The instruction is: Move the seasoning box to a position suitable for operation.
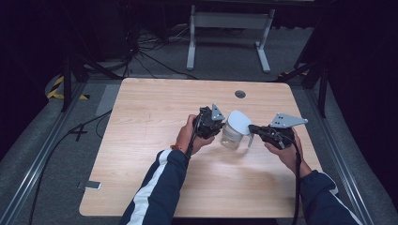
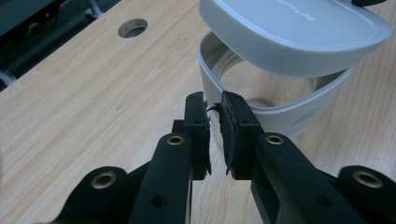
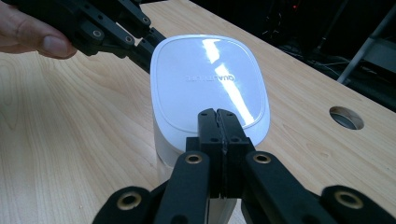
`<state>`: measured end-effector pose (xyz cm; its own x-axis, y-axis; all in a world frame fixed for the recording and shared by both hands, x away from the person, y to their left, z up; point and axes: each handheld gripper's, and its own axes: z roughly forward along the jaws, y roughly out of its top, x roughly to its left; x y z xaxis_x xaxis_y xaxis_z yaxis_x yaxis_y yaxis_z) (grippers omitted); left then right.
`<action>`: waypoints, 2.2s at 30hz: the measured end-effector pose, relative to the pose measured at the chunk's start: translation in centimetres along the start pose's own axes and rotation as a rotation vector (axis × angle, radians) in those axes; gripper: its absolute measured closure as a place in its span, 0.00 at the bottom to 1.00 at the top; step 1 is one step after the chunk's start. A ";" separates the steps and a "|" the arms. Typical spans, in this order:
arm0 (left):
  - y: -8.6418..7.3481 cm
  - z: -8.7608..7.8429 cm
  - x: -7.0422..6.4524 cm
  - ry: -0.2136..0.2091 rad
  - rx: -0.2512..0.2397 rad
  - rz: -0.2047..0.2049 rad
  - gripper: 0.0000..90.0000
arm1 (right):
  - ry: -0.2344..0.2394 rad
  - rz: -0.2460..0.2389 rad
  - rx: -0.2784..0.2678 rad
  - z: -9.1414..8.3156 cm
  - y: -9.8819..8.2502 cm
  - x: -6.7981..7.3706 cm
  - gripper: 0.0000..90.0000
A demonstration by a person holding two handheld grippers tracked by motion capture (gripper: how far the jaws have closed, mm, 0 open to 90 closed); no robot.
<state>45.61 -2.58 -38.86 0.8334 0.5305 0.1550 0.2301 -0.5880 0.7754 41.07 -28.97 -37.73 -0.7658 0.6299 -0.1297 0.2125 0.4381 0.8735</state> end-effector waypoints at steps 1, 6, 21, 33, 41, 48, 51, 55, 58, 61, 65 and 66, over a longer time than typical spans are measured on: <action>0.0 0.0 0.0 -0.003 -0.004 -0.001 0.91 | 0.002 0.000 0.000 0.0 0.0 0.0 1.00; 0.5 -0.2 -0.3 -0.003 -0.011 0.020 0.96 | 0.004 -0.002 0.002 0.0 0.0 0.0 1.00; 1.8 -1.0 -0.9 -0.011 -0.059 0.043 1.00 | 0.010 -0.013 0.007 0.1 0.0 0.1 1.00; 3.6 -0.7 -2.1 -0.041 -0.076 0.087 0.98 | -0.008 -0.013 0.037 -0.9 -0.8 0.1 1.00; 4.8 -0.4 -3.0 -0.070 -0.086 0.125 0.97 | -0.025 -0.009 0.042 -2.0 -1.4 0.0 1.00; 5.4 0.1 -3.7 -0.093 -0.092 0.141 0.97 | -0.030 -0.011 0.040 -2.4 -1.6 0.1 1.00; 5.7 0.2 -3.9 -0.097 -0.097 0.142 0.96 | -0.027 -0.014 0.048 -2.5 -1.7 0.0 1.00; 5.7 0.1 -3.8 -0.091 -0.094 0.155 0.95 | -0.027 -0.013 0.044 -2.7 -1.7 -0.1 1.00; 5.4 -0.2 -3.6 -0.084 -0.093 0.147 0.95 | -0.024 -0.010 0.046 -2.8 -1.7 -0.1 1.00; 4.5 -1.6 -3.0 -0.063 -0.093 0.149 0.95 | -0.021 -0.021 0.051 -3.0 -1.6 -0.1 1.00; 2.9 -3.7 -2.1 -0.036 -0.076 0.149 0.93 | -0.018 -0.030 0.055 -3.4 -1.6 0.0 1.00; 2.4 -4.3 -1.9 -0.027 -0.075 0.143 0.93 | -0.019 -0.034 0.057 -3.5 -1.6 0.1 1.00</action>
<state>42.42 -2.37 -34.62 0.8682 0.4277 0.2516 0.0706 -0.6083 0.7905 38.56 -31.89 -37.46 -0.7617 0.6258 -0.1679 0.2212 0.4947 0.8404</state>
